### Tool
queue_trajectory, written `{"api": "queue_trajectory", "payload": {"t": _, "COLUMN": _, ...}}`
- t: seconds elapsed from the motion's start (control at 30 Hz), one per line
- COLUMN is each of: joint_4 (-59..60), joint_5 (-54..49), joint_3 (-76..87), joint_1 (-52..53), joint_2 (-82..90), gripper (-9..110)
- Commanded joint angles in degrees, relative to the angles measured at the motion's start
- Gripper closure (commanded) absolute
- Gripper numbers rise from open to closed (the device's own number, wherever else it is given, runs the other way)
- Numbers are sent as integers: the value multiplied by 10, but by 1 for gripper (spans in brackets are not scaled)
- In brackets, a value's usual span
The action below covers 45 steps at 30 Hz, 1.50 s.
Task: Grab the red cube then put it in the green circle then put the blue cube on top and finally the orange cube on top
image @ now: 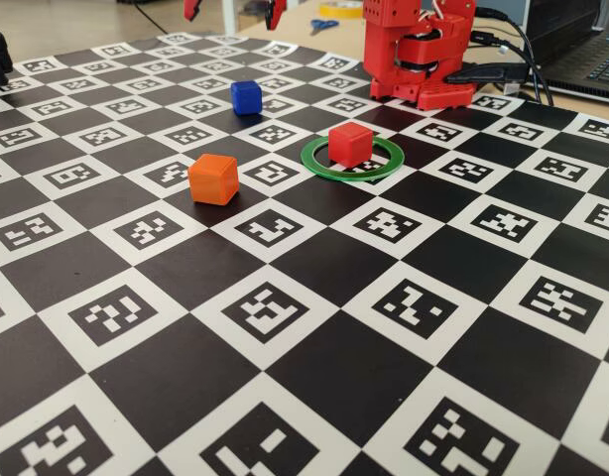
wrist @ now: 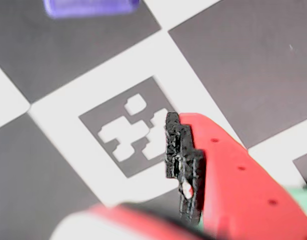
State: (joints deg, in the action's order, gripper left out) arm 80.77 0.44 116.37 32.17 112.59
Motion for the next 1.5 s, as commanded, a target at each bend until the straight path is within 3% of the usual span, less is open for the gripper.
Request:
{"api": "queue_trajectory", "payload": {"t": 0.0, "joint_4": -34, "joint_5": -8, "joint_3": 13, "joint_1": 5, "joint_2": 35, "gripper": 56}}
{"api": "queue_trajectory", "payload": {"t": 0.67, "joint_4": -191, "joint_5": -59, "joint_3": 146, "joint_1": 32, "joint_2": 10, "gripper": 56}}
{"api": "queue_trajectory", "payload": {"t": 1.47, "joint_4": -287, "joint_5": -75, "joint_3": 178, "joint_1": 37, "joint_2": -74, "gripper": 58}}
